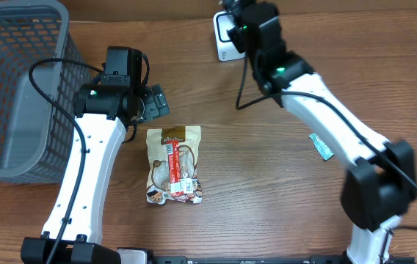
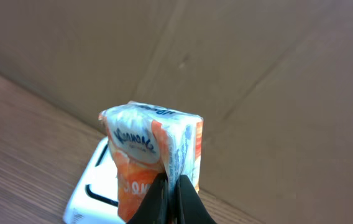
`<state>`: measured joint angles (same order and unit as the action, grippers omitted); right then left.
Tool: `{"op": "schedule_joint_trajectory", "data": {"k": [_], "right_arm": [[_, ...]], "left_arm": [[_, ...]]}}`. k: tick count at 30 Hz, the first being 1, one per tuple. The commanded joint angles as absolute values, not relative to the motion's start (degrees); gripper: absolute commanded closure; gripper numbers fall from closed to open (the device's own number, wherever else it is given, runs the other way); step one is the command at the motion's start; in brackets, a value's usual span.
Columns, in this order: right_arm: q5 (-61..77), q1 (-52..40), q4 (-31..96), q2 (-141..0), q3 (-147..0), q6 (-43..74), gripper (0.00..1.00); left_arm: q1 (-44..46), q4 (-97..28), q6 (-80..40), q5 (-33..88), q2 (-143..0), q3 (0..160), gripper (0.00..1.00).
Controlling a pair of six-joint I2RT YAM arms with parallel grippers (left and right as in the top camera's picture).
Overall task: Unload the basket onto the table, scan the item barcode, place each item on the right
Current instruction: 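Hold the Kleenex pack in front of the scanner window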
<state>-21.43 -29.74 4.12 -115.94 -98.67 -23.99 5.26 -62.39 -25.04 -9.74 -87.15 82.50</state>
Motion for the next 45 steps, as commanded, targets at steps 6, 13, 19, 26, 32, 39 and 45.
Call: {"op": "schedule_joint_trajectory", "data": {"k": [6, 13, 19, 26, 32, 39, 45], "right_arm": [[-25.0, -29.9, -7.6, -127.2, -99.7, -38.7, 0.96], [-26.3, -29.9, -16.3, -132.8, -99.7, -39.5, 0.96], [-25.5, -29.8, -18.5, -133.8, -99.7, -42.5, 0.96], [-21.1, -29.8, -18.6, -133.8, -99.7, -58.3, 0.96], [-20.4, -29.5, -18.6, -133.9, -99.7, -62.0, 0.96], [-19.4, -28.2, -18.9, -136.5, -99.7, -63.1, 0.96], [-18.7, -28.2, -22.4, -138.1, -99.7, -63.5, 0.96]], "left_arm": [[5.3, -62.3, -24.2, -10.7, -86.9, 83.0, 0.0], [5.3, -62.3, -24.2, -10.7, -86.9, 83.0, 0.0], [5.3, -62.3, -24.2, -10.7, -86.9, 83.0, 0.0], [5.3, -62.3, -24.2, -10.7, -86.9, 83.0, 0.0], [5.3, -62.3, -24.2, -10.7, -86.9, 83.0, 0.0], [5.3, -62.3, -24.2, -10.7, -86.9, 83.0, 0.0], [5.3, -62.3, -24.2, -10.7, -86.9, 83.0, 0.0]]}}
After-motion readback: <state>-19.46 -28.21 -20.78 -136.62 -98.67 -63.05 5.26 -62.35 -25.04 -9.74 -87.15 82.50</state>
